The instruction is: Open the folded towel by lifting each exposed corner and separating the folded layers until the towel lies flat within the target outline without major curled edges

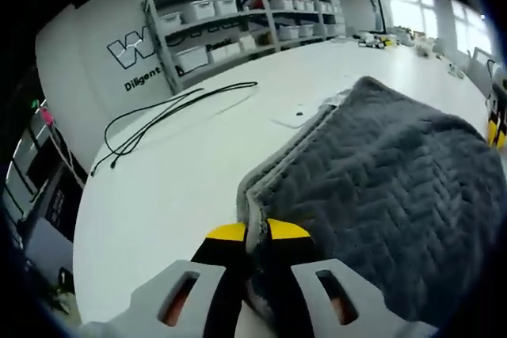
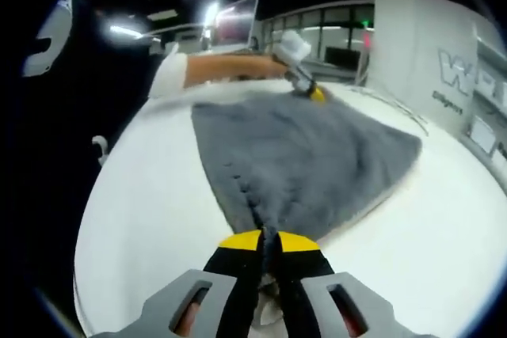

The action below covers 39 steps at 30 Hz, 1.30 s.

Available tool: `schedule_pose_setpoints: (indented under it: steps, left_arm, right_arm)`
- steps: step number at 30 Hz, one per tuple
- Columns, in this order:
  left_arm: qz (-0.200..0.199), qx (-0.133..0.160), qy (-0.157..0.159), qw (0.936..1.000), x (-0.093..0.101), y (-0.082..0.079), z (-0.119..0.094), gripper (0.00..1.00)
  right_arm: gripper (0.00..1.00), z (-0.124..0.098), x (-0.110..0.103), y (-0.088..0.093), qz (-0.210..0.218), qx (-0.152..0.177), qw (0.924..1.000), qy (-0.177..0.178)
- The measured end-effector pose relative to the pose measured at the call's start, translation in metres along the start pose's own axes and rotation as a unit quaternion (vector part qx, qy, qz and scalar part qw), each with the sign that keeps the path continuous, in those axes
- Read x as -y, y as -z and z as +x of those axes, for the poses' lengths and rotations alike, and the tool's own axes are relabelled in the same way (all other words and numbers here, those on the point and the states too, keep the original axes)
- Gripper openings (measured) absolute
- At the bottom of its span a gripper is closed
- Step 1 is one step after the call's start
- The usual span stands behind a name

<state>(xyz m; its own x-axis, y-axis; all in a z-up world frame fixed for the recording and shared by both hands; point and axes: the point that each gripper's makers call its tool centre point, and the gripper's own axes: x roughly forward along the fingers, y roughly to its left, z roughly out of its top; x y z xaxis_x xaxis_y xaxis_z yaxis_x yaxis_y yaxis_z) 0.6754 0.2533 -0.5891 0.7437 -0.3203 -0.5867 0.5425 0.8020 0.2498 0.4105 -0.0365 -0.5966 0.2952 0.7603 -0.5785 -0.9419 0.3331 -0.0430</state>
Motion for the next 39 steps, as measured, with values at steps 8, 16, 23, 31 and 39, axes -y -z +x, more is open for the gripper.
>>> schedule_pose_setpoints:
  steps: [8,16,23,31,39]
  left_arm:
    - [-0.019,0.001,-0.002,0.9998,0.001,0.008,-0.009,0.07]
    - [-0.051,0.017,0.0,0.9986,0.006,0.014,-0.017,0.07]
    - [-0.053,0.025,-0.011,0.9982,0.006,0.017,-0.02,0.06]
    - [-0.066,0.034,-0.019,0.9971,0.01,0.021,-0.025,0.06]
    - [-0.078,0.048,-0.038,0.9951,0.014,0.023,-0.029,0.06]
  right_arm:
    - [0.02,0.0,0.001,0.0,-0.009,-0.008,0.9999,-0.01]
    - [0.02,-0.002,0.002,0.002,-0.011,-0.007,0.9998,-0.018]
    - [0.02,-0.003,0.005,0.004,-0.015,-0.01,0.9995,-0.026]
    - [0.02,-0.005,0.007,0.006,-0.018,-0.007,0.9994,-0.028]
    - [0.03,-0.007,0.009,0.008,-0.024,-0.013,0.9992,-0.031]
